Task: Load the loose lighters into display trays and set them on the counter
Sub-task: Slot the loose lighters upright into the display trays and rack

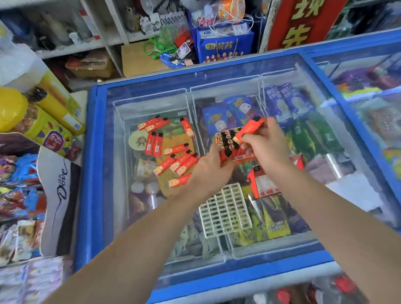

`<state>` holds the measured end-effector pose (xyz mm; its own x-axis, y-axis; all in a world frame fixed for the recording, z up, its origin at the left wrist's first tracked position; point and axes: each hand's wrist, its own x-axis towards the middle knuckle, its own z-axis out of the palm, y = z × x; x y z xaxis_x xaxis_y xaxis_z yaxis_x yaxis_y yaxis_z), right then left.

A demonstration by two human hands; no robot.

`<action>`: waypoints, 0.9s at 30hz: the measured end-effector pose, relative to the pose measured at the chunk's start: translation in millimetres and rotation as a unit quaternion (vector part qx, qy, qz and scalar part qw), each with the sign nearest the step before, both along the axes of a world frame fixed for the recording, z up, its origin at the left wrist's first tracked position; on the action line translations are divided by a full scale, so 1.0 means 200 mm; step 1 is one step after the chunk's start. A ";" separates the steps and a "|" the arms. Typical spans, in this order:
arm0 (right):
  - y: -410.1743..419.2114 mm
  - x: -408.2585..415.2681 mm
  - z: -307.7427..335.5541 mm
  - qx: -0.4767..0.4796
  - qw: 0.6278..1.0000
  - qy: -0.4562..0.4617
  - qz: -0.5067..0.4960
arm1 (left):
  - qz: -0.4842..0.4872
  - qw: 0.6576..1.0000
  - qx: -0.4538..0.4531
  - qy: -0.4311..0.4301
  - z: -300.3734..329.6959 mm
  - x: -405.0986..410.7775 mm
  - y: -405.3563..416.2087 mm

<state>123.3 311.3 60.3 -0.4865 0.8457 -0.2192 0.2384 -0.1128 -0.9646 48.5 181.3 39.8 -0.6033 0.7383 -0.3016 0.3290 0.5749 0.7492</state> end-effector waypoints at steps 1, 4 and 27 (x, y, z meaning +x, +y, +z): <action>0.02 0.07 0.01 -0.001 1.000 0.011 -0.005 | -0.010 1.000 -0.004 0.008 0.00 0.06 0.02; 0.08 0.28 0.03 0.007 1.000 0.016 -0.003 | -0.023 0.999 -0.016 0.028 0.01 0.23 0.06; 0.40 0.79 -0.12 0.354 0.897 -0.183 0.191 | -0.029 0.991 -0.104 0.074 0.04 0.56 0.28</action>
<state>282.0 390.8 36.2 -0.7752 0.6233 0.1028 0.4445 0.6538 -0.6123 161.1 236.9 47.0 -0.6111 0.7034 -0.3630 0.4623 0.6895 0.5575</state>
